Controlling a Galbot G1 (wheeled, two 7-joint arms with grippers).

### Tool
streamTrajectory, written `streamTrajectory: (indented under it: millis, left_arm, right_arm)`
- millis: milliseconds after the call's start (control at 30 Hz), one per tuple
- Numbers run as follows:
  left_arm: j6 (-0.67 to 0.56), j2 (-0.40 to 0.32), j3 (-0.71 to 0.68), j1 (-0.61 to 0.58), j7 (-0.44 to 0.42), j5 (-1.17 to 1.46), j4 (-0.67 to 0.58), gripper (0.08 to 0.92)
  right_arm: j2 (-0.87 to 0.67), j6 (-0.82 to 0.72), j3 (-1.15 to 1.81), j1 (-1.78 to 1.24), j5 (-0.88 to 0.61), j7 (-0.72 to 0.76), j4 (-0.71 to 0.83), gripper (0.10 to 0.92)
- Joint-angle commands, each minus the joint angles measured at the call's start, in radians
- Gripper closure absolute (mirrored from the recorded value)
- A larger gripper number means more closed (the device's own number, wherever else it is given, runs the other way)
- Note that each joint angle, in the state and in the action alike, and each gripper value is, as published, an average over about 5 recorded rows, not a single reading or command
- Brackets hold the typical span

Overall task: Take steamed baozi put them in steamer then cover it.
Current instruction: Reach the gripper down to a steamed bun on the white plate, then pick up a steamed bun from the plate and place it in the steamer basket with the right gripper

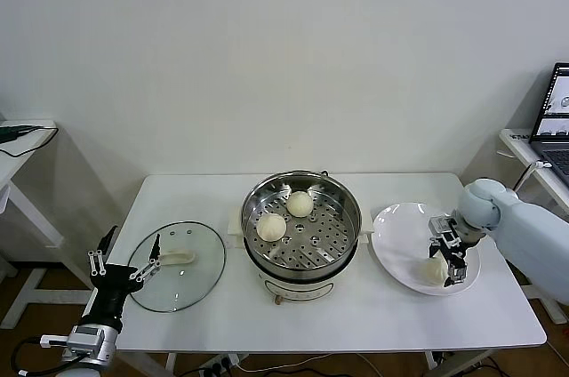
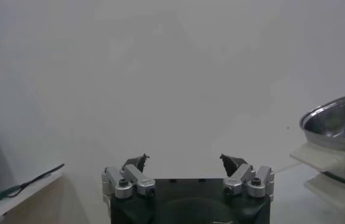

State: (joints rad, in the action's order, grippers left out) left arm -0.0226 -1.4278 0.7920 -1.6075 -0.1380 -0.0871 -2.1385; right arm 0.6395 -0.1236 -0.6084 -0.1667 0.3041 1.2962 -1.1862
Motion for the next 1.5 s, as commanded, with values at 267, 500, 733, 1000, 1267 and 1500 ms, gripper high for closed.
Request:
streamTrajectory:
  millis: [267,500,733,1000,1267,1500]
  left_arm:
    - [-0.001,-0.002,-0.002,-0.004,0.001,0.000,-0.010,0.177]
    - [-0.001,-0.002,-0.001,-0.008,0.001,0.000,-0.017,0.177]
    - [0.002,0.000,-0.005,-0.011,0.002,-0.001,-0.027,0.177]
    - [0.007,0.005,-0.005,-0.012,0.004,-0.002,-0.037,0.177]
    - [0.008,0.009,0.005,-0.016,0.004,-0.001,-0.040,0.177]
    - [0.007,0.010,0.016,-0.018,0.001,0.003,-0.040,0.177]
  right_arm:
    - [0.002,0.003,0.023,-0.017,0.024,-0.003,0.004,0.385]
    - [-0.025,0.000,0.018,0.025,-0.027,0.002,-0.020,0.400]
    - [-0.095,0.001,-0.126,0.307,-0.193,0.018,-0.082,0.401]
    - [-0.098,0.115,-0.383,0.716,-0.286,0.041,-0.224,0.400]
    - [0.007,0.282,-0.515,0.949,-0.286,0.035,-0.353,0.397]
    - [0.144,0.430,-0.608,0.981,-0.259,-0.040,-0.424,0.383]
